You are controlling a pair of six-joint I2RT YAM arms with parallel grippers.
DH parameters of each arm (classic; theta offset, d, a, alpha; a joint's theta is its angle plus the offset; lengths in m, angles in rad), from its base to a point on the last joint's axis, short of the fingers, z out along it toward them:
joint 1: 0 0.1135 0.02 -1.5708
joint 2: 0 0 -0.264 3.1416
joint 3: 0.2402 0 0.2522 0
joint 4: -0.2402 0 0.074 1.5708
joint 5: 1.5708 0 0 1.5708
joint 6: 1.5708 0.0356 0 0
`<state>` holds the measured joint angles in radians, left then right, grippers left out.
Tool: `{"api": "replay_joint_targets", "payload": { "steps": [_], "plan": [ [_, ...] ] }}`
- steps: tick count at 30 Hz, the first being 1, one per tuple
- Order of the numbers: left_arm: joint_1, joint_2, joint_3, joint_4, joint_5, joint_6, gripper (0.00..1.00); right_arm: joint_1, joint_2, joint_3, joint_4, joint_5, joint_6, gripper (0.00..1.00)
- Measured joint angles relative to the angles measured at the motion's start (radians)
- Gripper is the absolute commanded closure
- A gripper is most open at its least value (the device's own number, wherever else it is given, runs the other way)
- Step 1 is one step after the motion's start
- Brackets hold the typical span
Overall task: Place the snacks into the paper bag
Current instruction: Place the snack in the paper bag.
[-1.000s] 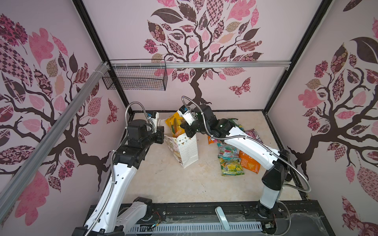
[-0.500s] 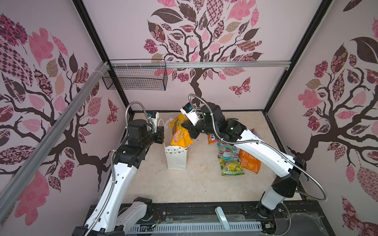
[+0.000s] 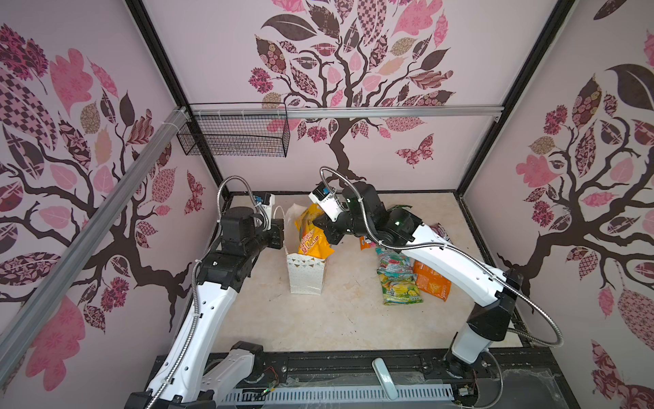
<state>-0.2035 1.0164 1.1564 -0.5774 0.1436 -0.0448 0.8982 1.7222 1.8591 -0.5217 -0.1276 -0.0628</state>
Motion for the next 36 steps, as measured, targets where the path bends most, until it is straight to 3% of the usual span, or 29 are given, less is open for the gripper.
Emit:
{"api": "replay_joint_targets", "payload": {
  "steps": [26,36],
  "plan": [
    [0.0,0.0,0.0,0.0,0.0,0.0,1.0,0.038,0.137,0.102,-0.08,0.135,0.006,1.0],
    [0.0,0.005,0.0,0.0,0.0,0.0,1.0,0.039,0.143,0.116,-0.079,0.138,0.004,0.88]
  ]
}}
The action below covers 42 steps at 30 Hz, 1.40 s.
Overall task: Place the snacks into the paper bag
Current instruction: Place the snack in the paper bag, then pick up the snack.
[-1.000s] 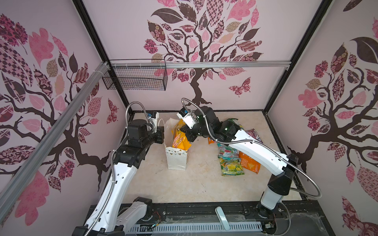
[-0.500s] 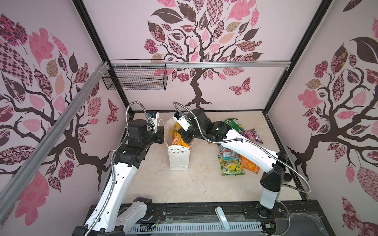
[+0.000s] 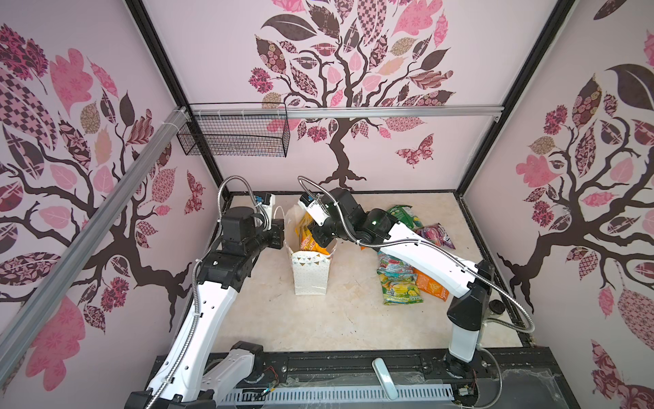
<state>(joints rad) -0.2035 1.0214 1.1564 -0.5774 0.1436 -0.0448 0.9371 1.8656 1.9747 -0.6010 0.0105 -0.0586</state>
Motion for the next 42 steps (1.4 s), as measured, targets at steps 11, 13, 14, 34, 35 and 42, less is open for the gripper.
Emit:
{"api": "replay_joint_targets", "payload": {
  "steps": [11,13,14,34,35,42],
  "plan": [
    [0.0,0.006,0.0,-0.001,0.0,0.0,1.0,0.001,0.0,0.048,0.043,0.002,-0.002,0.87],
    [0.0,0.006,0.0,-0.001,0.0,0.0,1.0,0.001,-0.001,0.048,0.045,0.001,-0.002,0.87],
    [0.0,0.006,0.0,-0.001,0.0,0.0,1.0,0.001,-0.002,0.047,0.047,0.001,-0.002,0.87],
    [0.0,0.006,0.0,-0.001,0.008,0.0,1.0,0.004,-0.448,-0.383,0.155,0.093,0.074,0.78],
    [0.0,0.006,0.0,-0.001,0.009,0.0,1.0,0.004,-0.478,-0.4,0.15,0.112,0.079,0.76],
    [0.0,0.005,0.0,-0.001,0.019,-0.001,1.0,0.004,-0.625,-0.529,0.042,0.266,0.121,0.62]
  ]
}}
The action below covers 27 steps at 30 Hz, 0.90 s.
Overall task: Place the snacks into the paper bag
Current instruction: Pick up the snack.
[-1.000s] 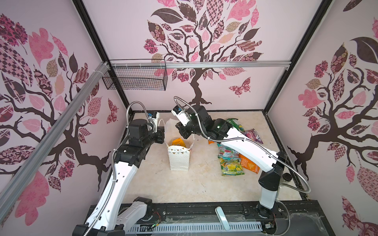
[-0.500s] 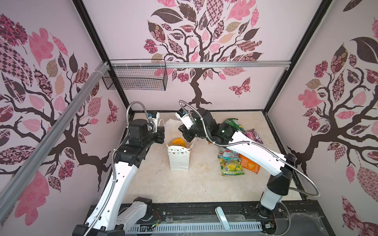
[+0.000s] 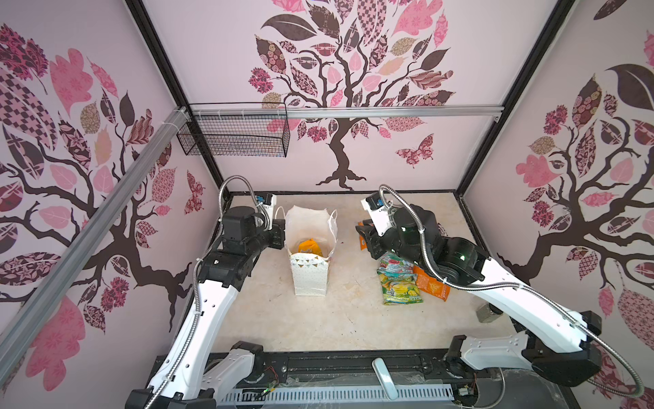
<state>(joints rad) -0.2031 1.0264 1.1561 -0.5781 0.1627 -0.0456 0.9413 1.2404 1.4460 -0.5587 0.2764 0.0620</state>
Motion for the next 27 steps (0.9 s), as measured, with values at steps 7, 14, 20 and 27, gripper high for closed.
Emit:
{"api": "replay_joint_targets", "payload": {
  "steps": [7,14,20,27],
  "plan": [
    [0.0,-0.004,0.0,-0.003,0.0,0.0,1.0,0.0,-0.068,-0.18,-0.103,0.133,0.072,0.35],
    [0.0,-0.004,0.0,-0.006,0.0,-0.001,1.0,-0.021,-0.066,-0.305,-0.11,0.218,0.101,0.19],
    [0.0,-0.004,0.0,-0.008,0.0,-0.001,1.0,-0.076,-0.069,-0.409,-0.061,0.22,0.103,0.11],
    [0.0,-0.003,0.0,-0.008,-0.001,-0.002,1.0,-0.139,-0.049,-0.493,0.003,0.189,0.102,0.08]
  ]
}}
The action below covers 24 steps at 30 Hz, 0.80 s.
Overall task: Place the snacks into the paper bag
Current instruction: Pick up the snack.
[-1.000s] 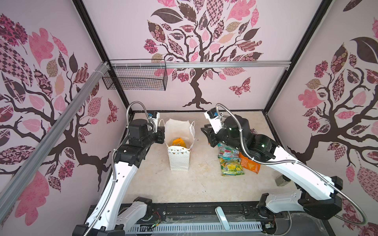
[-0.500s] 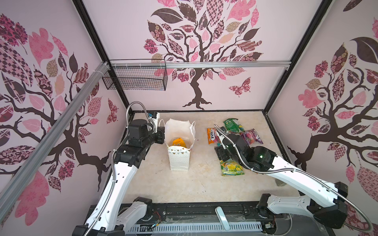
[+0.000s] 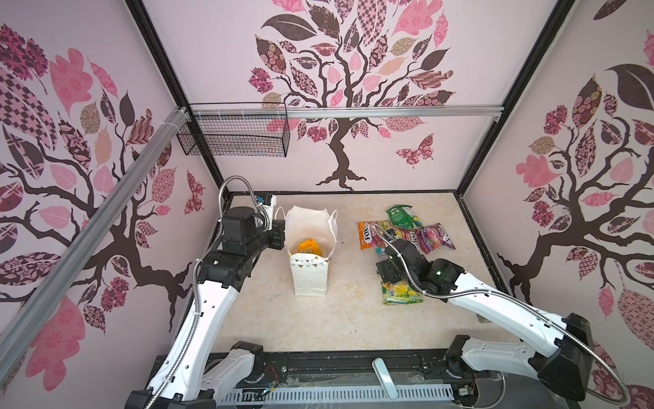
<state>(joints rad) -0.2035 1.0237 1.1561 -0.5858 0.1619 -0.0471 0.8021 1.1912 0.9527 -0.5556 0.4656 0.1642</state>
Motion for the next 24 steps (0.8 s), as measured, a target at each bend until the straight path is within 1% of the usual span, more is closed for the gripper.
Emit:
{"api": "replay_joint_targets", "payload": {
  "steps": [14,24],
  "plan": [
    [0.001,0.002,0.0,0.001,0.007,-0.004,1.0,-0.018,0.134,-0.041,0.098,-0.009,-0.008,0.06],
    [0.001,0.002,0.0,0.001,0.023,-0.006,1.0,-0.052,0.202,-0.111,0.151,-0.023,-0.01,0.08]
  ]
}}
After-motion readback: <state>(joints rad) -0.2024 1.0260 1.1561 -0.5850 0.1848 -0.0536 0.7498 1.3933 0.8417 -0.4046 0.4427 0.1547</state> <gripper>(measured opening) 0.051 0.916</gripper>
